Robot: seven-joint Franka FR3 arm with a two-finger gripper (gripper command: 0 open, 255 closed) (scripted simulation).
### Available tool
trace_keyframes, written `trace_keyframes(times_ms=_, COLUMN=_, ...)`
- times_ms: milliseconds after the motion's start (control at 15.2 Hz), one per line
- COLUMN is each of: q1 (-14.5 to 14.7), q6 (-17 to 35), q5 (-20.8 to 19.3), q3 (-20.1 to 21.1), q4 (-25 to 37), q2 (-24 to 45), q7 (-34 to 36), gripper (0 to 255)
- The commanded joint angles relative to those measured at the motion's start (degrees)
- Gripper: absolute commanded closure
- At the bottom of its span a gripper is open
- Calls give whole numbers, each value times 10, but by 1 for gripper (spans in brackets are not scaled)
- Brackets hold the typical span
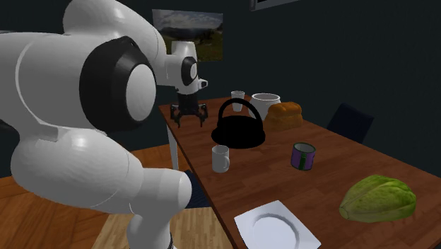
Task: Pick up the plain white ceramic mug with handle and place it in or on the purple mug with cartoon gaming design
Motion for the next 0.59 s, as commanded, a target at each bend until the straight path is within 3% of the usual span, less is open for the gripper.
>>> trace_keyframes(times_ms=0, q1=-9, q6=29, q5=-9, q3=-13, q4=-8, q2=25, q7=-7, gripper=0)
trace_keyframes(times_ms=528, q1=-48, q6=142, q5=-42, q3=-73, q4=-28, q2=138, q7=-42, gripper=0)
